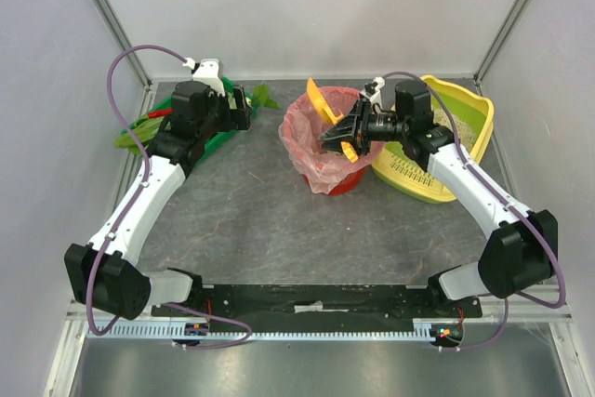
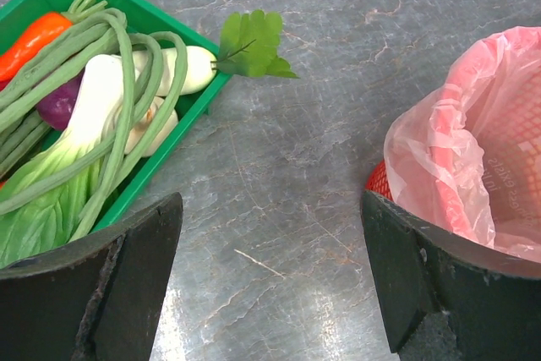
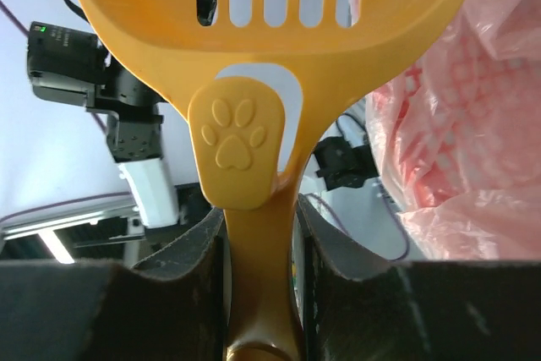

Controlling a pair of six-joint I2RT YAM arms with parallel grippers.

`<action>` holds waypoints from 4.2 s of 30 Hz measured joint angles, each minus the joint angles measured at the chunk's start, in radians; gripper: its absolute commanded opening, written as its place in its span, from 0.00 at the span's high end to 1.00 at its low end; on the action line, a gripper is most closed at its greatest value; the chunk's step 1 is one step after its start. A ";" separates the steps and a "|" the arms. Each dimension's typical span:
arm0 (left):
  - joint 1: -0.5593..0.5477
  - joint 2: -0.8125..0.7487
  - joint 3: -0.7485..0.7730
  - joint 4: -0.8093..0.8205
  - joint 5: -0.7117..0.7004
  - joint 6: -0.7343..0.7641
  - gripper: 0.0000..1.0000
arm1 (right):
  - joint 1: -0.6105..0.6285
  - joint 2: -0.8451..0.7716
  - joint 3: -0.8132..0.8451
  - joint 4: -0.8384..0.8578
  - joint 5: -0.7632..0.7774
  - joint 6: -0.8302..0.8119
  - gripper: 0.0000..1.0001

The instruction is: Clean the litter box

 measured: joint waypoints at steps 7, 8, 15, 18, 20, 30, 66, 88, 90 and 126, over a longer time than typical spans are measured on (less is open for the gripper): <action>0.000 0.000 0.000 -0.002 -0.006 0.000 0.08 | 0.000 -0.002 0.106 -0.158 0.177 -0.222 1.00; 0.000 0.000 0.000 -0.002 -0.006 0.000 0.08 | 0.000 -0.005 0.115 -0.164 0.214 -0.239 1.00; 0.000 0.000 0.000 -0.002 -0.006 0.000 0.08 | -0.008 -0.060 0.189 -0.243 0.511 -0.362 1.00; 0.000 0.000 0.000 -0.002 -0.007 0.000 0.08 | -0.043 -0.100 0.195 -0.283 0.598 -0.394 1.00; 0.000 0.000 0.000 -0.002 -0.008 0.000 0.08 | -0.095 -0.126 0.195 -0.315 0.649 -0.420 1.00; 0.000 -0.001 0.000 -0.002 -0.017 0.000 0.08 | -0.277 -0.148 0.191 -0.535 0.877 -0.679 1.00; 0.000 -0.088 -0.064 0.000 -0.068 0.063 0.07 | -0.486 0.419 0.399 -0.932 0.925 -1.007 1.00; 0.001 -0.089 -0.093 0.005 -0.085 0.105 0.05 | -0.487 0.710 0.599 -0.948 1.003 -1.021 1.00; 0.001 -0.089 -0.093 0.005 -0.090 0.113 0.05 | -0.487 0.711 0.586 -0.926 1.013 -1.024 1.00; 0.001 -0.043 -0.020 -0.006 -0.096 0.139 0.05 | -0.487 0.670 0.393 -0.558 1.048 -1.044 1.00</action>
